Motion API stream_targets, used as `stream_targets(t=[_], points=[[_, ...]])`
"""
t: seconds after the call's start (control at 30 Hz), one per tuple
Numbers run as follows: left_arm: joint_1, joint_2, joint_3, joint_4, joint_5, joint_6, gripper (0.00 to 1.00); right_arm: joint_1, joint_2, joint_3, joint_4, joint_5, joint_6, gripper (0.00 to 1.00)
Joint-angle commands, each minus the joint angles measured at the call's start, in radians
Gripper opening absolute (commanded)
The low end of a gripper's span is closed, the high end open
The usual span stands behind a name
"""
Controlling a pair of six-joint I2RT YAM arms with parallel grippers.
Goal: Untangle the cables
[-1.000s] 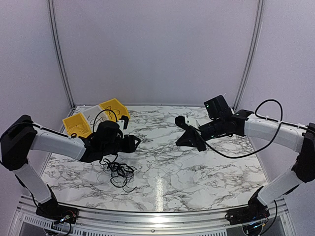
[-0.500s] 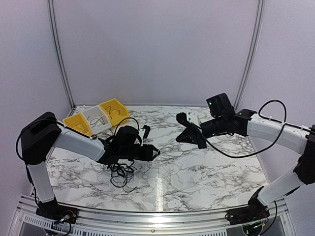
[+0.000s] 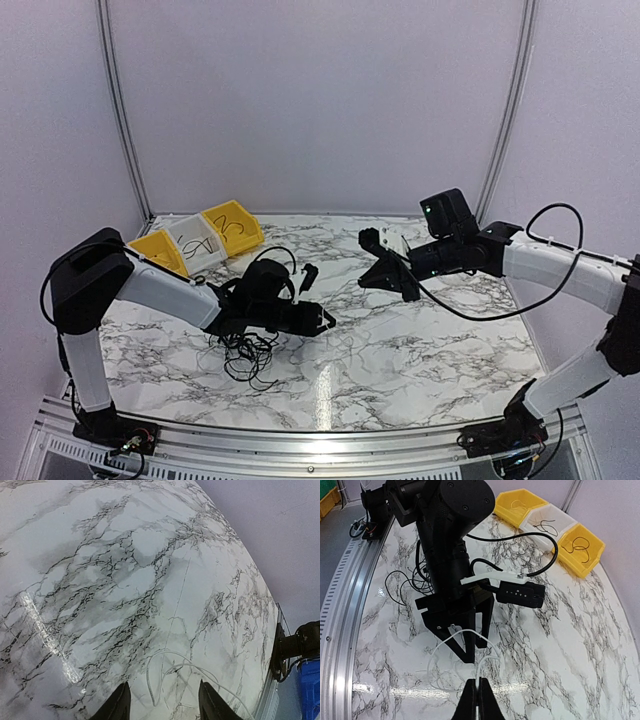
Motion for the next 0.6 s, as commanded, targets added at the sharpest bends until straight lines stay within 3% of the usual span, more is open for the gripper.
stream_targets(t=[0.0,0.3,0.57], points=[[-0.004,0.012,-0.004,-0.024,-0.006,-0.01,0.48,-0.008,-0.033,0.02,0.025,0.01,-0.008,0.0],[-0.004,0.065,0.027,-0.03,0.002,-0.031,0.44,-0.007,-0.048,0.019,0.026,0.008,-0.006,0.0],[-0.003,0.074,0.016,-0.047,-0.038,-0.03,0.27,-0.008,-0.064,0.017,0.026,0.004,-0.005,0.0]])
